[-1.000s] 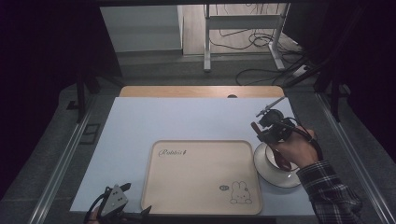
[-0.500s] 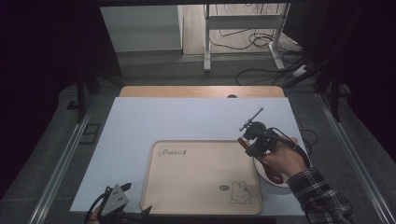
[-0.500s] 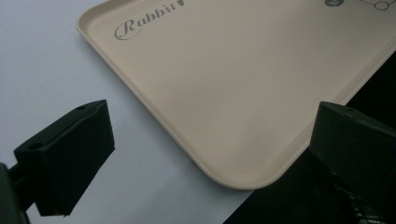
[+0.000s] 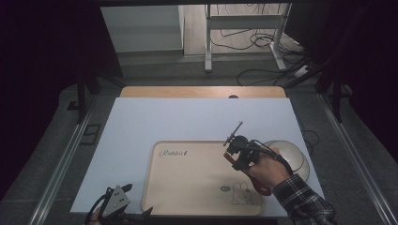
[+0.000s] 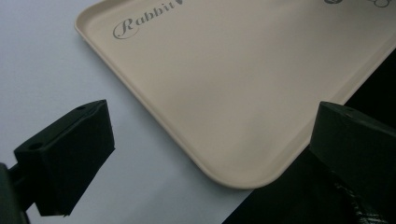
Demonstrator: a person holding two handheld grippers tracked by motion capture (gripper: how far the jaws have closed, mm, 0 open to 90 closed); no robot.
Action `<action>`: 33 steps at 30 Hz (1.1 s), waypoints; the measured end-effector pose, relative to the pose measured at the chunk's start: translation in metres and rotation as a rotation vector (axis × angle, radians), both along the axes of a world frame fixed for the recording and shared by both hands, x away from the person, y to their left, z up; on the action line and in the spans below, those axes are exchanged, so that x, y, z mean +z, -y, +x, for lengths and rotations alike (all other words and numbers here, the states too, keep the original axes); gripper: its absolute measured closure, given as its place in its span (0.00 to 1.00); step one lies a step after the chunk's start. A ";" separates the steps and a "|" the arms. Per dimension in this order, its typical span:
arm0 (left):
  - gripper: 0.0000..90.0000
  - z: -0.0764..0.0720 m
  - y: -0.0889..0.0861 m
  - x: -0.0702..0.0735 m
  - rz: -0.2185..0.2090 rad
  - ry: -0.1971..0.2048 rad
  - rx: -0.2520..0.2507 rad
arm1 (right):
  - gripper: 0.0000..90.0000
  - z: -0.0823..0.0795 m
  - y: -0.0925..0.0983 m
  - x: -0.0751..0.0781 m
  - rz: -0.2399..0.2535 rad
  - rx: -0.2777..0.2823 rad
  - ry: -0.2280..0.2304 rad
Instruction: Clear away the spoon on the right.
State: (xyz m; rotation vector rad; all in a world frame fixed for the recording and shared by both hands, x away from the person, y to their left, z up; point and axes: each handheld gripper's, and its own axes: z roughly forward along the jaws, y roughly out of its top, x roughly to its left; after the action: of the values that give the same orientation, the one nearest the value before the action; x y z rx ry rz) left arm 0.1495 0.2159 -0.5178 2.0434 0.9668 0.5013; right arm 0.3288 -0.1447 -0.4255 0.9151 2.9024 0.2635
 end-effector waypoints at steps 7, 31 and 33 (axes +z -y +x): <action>0.00 0.000 0.000 0.000 0.002 0.001 -0.002 | 0.87 -0.005 -0.017 -0.020 0.012 0.024 -0.040; 0.00 0.000 0.002 0.000 0.015 -0.001 -0.010 | 0.55 -0.021 -0.008 -0.036 0.169 0.023 0.049; 0.00 0.000 0.002 0.000 0.015 -0.002 -0.010 | 0.53 -0.024 -0.005 -0.037 0.193 0.019 0.064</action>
State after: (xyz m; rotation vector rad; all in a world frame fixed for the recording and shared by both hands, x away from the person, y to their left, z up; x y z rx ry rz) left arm 0.1494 0.2143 -0.5180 2.0617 0.9569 0.5030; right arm 0.3049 -0.1395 -0.4620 0.8865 2.8660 0.5718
